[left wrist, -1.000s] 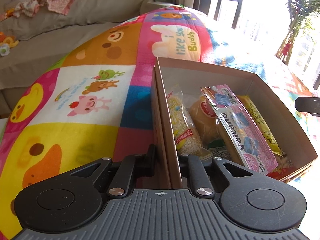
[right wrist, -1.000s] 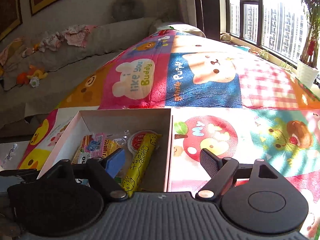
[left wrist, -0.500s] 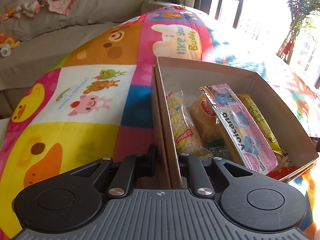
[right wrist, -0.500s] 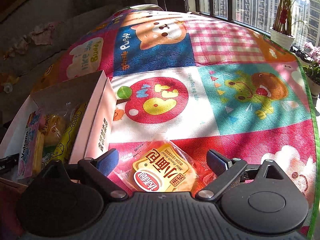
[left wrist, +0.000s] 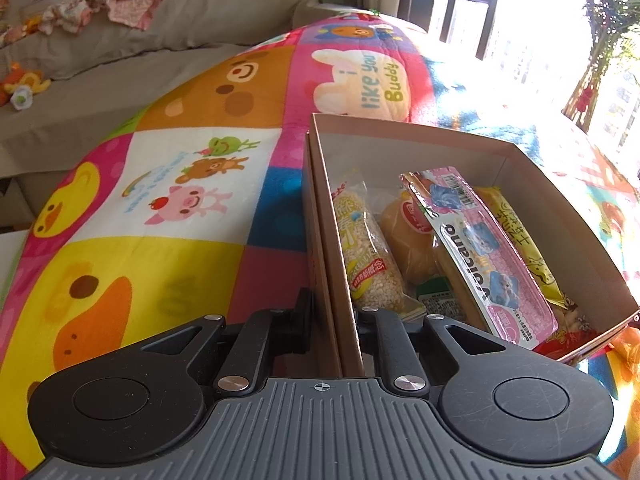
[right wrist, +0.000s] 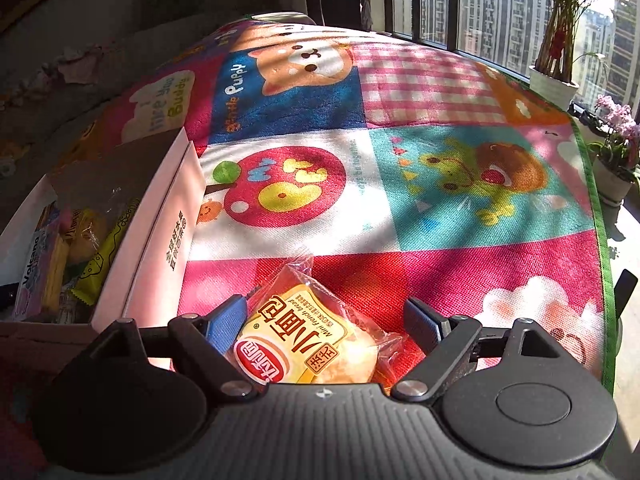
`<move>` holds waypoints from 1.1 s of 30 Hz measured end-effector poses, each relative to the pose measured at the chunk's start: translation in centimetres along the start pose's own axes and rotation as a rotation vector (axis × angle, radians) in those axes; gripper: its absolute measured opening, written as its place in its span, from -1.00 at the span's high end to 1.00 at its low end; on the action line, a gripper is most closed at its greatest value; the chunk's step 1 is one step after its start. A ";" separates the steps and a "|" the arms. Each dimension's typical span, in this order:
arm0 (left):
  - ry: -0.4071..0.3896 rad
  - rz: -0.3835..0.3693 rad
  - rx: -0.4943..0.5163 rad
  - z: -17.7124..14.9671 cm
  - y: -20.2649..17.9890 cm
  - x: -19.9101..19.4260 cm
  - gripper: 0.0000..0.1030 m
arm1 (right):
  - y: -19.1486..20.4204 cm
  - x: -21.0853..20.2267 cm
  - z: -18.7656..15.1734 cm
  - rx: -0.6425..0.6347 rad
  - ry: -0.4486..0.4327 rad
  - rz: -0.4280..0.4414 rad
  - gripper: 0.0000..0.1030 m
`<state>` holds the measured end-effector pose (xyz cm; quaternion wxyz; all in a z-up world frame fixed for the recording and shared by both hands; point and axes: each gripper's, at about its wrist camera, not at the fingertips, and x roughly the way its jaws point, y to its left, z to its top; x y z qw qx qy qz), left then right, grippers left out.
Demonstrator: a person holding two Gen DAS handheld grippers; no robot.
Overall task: Organize objects
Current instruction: 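Grasp the bagged bread bun on the mat with the right gripper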
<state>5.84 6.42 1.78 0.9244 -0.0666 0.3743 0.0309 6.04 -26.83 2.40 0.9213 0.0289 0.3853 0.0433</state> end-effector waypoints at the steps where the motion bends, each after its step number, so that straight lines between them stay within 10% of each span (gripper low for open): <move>1: 0.000 0.001 0.000 0.0 0.0 0.0 0.71 | -0.1 -0.4 -0.2 -0.002 0.003 -0.001 -0.54; 18: -0.002 0.009 -0.004 -0.1 0.0 -0.1 0.72 | 1.7 -9.5 -8.6 -0.088 0.050 0.103 -0.54; 33: 0.002 0.004 0.003 -0.2 0.0 -0.1 0.72 | -1.1 -8.9 -9.2 0.192 0.044 0.040 -1.00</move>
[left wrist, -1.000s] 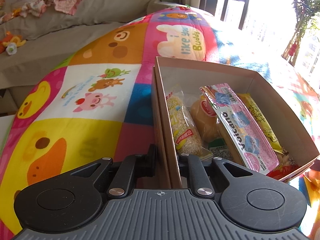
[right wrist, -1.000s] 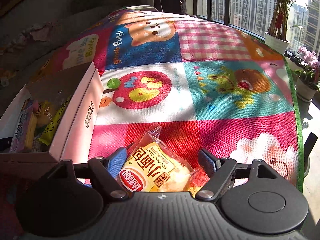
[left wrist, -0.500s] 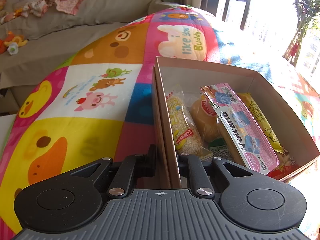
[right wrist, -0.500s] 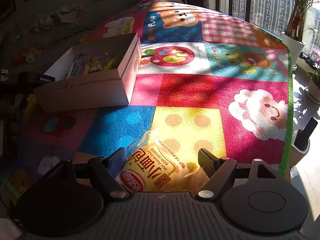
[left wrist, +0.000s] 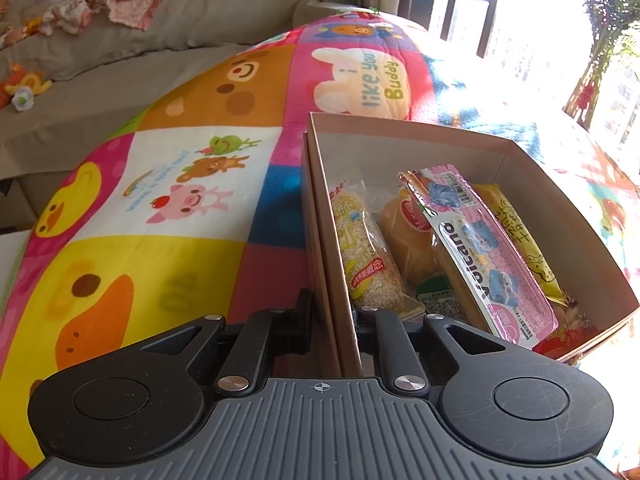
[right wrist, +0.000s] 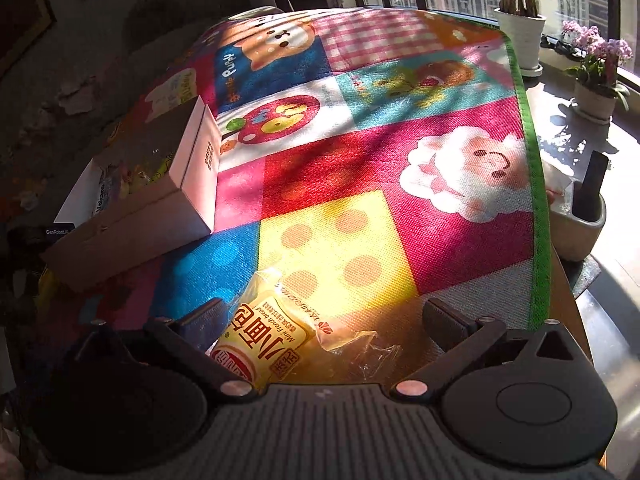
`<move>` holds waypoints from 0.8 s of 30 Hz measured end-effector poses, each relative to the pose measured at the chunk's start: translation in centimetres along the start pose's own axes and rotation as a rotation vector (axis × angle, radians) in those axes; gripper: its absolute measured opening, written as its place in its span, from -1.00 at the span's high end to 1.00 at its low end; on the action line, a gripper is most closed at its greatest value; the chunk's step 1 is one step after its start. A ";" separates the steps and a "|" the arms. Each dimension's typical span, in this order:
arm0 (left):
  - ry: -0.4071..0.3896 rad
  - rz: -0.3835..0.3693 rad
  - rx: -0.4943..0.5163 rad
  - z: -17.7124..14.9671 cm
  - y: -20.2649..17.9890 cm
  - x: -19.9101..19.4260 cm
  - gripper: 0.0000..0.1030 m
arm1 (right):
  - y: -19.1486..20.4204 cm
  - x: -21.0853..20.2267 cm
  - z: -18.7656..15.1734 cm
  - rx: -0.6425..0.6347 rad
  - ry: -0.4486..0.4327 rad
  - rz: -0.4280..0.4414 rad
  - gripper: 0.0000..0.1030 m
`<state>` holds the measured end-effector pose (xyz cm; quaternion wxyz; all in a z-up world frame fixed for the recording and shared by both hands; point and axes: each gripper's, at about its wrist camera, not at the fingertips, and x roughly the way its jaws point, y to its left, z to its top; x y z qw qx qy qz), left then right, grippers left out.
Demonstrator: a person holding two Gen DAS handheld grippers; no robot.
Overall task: Organize objects
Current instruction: 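Grasp the bagged bread bun on the mat with the right gripper, then lift the bread bun and carry it toward the box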
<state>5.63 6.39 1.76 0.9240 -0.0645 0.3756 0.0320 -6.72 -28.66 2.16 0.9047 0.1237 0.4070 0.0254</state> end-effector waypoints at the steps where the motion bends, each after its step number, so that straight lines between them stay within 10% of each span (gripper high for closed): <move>1: 0.000 0.001 -0.001 0.0 0.0 0.0 0.72 | 0.1 0.1 0.0 0.000 0.002 -0.007 -1.00; 12: 0.001 0.000 0.004 0.1 0.0 0.0 0.72 | 2.6 -0.7 -1.1 -0.155 0.071 0.106 -1.00; 24: 0.004 0.002 0.012 0.1 0.0 0.0 0.72 | 5.5 -1.5 -1.8 -0.389 -0.008 -0.015 -1.00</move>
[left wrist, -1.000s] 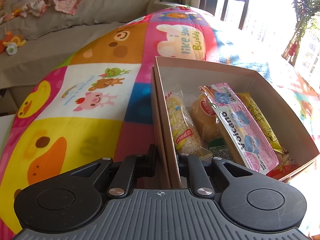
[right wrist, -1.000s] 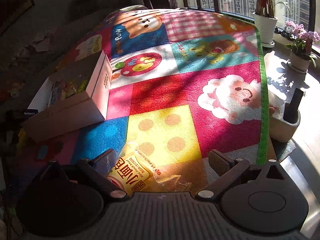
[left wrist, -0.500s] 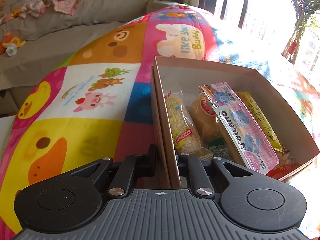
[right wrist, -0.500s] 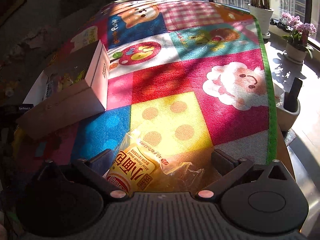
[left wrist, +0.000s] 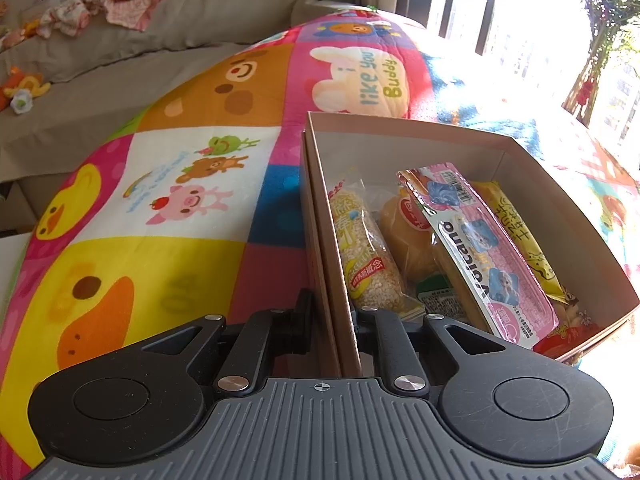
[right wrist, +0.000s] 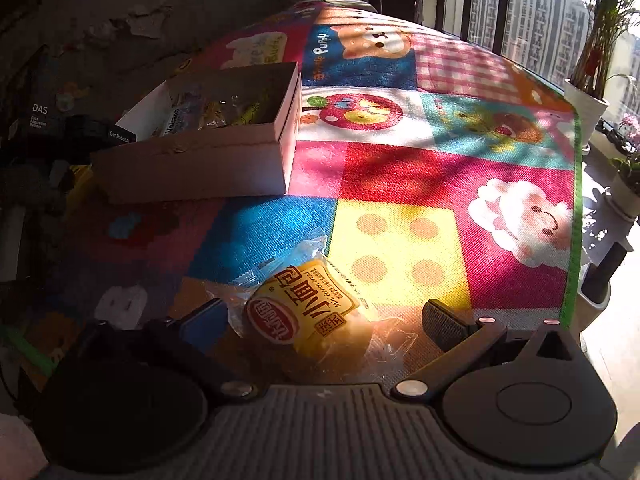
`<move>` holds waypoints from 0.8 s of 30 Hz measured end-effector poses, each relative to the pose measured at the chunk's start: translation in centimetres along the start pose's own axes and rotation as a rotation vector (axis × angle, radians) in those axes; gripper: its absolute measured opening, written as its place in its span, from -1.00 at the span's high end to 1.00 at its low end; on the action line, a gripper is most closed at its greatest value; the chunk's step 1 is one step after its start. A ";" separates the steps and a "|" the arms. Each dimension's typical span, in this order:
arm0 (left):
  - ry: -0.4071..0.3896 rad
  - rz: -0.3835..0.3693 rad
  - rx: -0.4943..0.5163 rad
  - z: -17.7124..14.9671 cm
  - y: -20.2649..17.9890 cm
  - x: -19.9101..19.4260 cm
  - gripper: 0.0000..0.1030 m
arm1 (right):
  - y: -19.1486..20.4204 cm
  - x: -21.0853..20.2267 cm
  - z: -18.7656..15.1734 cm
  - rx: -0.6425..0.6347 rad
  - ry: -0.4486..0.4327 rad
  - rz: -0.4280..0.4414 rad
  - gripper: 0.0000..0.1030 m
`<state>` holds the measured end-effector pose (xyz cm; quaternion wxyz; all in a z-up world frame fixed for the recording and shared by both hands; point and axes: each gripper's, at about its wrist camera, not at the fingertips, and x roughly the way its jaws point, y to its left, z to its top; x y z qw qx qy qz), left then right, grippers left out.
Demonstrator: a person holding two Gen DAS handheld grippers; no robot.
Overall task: Organize objects
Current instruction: 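Lift the bread bun and carry it toward the box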
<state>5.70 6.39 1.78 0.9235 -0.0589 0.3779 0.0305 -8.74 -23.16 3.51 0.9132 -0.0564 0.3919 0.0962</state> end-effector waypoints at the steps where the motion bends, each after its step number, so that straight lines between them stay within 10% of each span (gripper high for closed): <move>1: 0.000 0.000 0.001 0.0 0.0 0.0 0.72 | 0.3 0.1 0.1 -0.028 -0.003 -0.011 -1.00; 17: 0.002 0.003 0.003 0.0 0.0 0.0 0.73 | 2.7 0.6 0.7 -0.101 0.040 0.025 -0.94; 24: 0.004 0.017 0.014 0.1 -0.4 -0.1 0.74 | 1.6 1.4 1.2 -0.028 0.106 0.099 -0.16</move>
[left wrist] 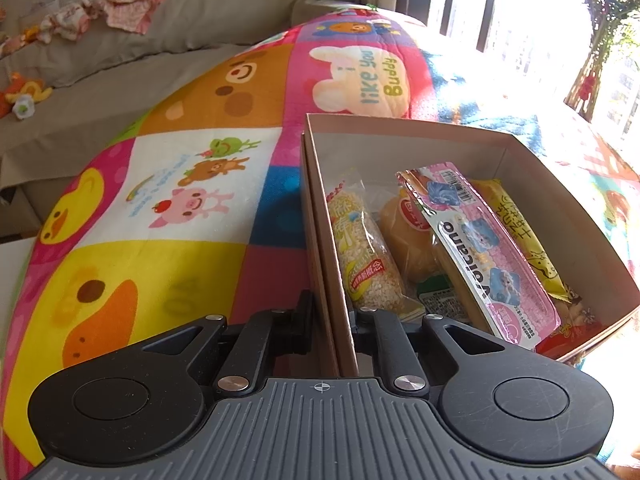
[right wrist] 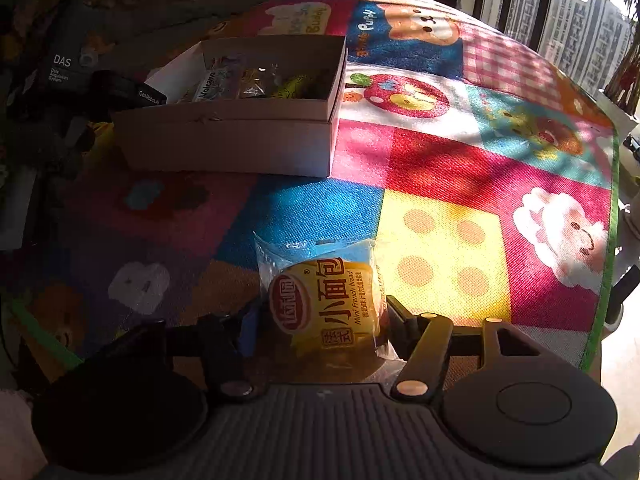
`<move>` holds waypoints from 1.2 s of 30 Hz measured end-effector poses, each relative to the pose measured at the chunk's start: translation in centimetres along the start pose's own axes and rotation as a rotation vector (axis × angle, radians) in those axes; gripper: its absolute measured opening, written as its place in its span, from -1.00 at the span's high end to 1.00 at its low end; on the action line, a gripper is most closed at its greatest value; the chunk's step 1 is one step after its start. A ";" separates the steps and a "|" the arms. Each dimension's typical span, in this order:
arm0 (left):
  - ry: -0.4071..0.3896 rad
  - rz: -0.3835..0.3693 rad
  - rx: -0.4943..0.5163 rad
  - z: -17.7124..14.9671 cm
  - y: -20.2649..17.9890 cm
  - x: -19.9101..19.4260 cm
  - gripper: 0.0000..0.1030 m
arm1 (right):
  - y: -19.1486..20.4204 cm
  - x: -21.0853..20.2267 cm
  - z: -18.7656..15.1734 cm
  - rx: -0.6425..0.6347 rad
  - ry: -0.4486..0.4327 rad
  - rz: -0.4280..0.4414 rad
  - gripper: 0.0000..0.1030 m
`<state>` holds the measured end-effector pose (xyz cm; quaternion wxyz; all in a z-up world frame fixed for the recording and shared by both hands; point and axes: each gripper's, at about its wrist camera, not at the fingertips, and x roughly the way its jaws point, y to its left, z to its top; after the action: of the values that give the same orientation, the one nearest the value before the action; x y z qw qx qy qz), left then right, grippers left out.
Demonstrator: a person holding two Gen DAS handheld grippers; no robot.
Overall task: Organize objects
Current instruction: 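Lift the bread bun and carry it toward the box, then lower the bread bun into the box and open the right gripper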
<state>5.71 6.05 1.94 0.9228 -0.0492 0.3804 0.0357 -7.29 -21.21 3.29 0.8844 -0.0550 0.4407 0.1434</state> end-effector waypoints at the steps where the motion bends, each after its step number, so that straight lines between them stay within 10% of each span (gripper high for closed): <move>1: 0.000 -0.002 0.000 0.0 0.0 0.0 0.74 | 0.0 -0.1 0.1 0.013 0.008 0.015 -0.14; 13: -0.006 -0.026 -0.008 0.0 0.3 0.1 0.71 | 0.2 -1.7 9.8 0.081 -0.107 0.100 -0.12; 24: 0.000 -0.035 -0.004 0.0 0.4 0.0 0.71 | 2.2 6.7 21.8 0.160 -0.182 0.131 -0.12; 30: 0.000 -0.037 -0.002 0.0 0.4 0.0 0.71 | 2.4 12.8 21.2 0.182 -0.078 0.050 -0.16; 36: 0.000 -0.037 -0.001 -0.1 0.5 0.0 0.71 | 1.4 9.8 19.8 0.136 -0.137 0.098 -0.35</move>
<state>5.58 6.50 1.87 0.9233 -0.0567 0.3794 0.0189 13.00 -13.43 7.52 0.9061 0.0369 0.3900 0.1597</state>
